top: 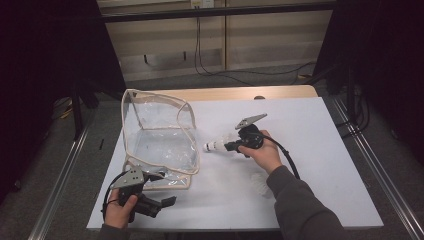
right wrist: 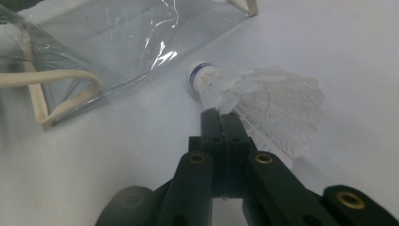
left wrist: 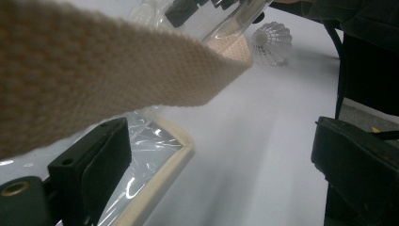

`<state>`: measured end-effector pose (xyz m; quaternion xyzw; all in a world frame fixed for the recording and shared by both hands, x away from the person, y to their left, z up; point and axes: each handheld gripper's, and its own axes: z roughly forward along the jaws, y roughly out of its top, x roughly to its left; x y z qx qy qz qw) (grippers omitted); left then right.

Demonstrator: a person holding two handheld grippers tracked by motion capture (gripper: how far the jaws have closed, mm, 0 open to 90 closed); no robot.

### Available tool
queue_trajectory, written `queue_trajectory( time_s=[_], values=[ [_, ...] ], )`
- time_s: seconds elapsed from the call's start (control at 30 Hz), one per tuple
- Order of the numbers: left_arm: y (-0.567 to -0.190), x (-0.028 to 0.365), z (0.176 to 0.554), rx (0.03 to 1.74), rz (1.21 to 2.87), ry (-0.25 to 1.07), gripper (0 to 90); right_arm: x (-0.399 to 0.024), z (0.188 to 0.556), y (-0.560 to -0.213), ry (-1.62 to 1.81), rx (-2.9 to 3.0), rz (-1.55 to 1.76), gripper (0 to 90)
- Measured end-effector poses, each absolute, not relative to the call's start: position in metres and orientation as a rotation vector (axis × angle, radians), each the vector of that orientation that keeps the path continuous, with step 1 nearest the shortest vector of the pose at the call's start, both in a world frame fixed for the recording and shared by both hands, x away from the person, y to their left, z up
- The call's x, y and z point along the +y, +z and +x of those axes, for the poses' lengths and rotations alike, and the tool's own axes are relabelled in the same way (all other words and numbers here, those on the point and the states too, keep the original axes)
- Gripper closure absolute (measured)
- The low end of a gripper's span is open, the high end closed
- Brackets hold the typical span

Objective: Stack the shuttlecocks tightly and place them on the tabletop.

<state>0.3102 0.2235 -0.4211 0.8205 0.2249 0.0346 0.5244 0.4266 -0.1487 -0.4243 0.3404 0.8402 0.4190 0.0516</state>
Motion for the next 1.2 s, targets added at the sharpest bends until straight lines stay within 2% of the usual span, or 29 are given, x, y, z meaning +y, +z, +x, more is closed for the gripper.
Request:
queue_trajectory(
  time_s=[0.7,0.97,1.2],
  values=[
    [-0.4209,0.2237,0.3103,0.537,1.964,0.083,5.5,-0.1496,0.4287,-0.4278,1.251,2.557,1.061,89.7],
    [-0.4211,0.2237,0.3102,0.538,1.960,0.084,5.5,-0.1494,0.4295,-0.4300,1.229,2.558,1.069,87.5],
    [-0.4211,0.2237,0.3102,0.537,1.961,0.085,5.5,-0.1488,0.4289,-0.4309,1.201,2.564,1.067,80.9]
  ],
)
